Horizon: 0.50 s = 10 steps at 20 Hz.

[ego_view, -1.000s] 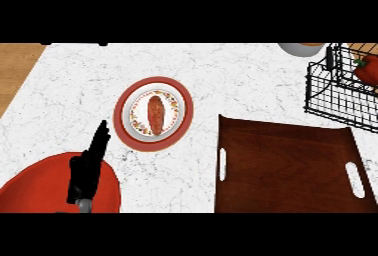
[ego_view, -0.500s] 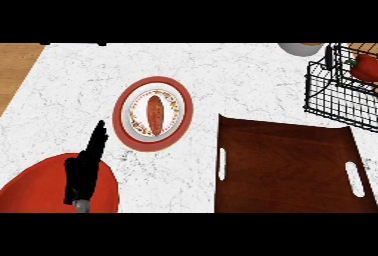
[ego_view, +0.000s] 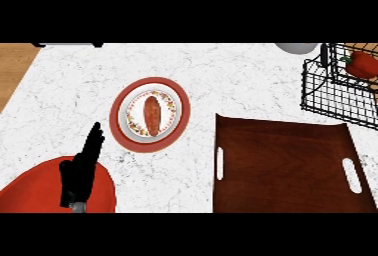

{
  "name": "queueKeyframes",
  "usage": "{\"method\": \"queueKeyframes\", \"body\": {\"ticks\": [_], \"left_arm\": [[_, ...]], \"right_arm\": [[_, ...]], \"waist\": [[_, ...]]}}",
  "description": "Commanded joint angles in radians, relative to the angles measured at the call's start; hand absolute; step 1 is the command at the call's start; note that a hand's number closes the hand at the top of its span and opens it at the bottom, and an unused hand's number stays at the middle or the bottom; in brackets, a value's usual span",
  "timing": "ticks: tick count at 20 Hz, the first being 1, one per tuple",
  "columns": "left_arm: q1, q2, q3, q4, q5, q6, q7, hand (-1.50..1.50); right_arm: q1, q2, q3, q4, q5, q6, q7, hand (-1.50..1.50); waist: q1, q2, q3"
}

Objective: Pick the bell pepper from the tray and place it in the tiered basket

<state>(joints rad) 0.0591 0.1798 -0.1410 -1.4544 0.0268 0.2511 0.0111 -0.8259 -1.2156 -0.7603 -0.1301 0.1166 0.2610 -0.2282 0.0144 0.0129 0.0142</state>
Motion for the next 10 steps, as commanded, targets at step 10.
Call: {"method": "queueKeyframes", "body": {"ticks": [10], "left_arm": [[0.044,-0.015,0.016,0.029,0.006,0.017,0.003,0.0]], "right_arm": [[0.257,-0.165,-0.098,0.063,-0.088,0.293,-0.086,-1.5]], "waist": [[-0.041,0.004,0.003]]}}
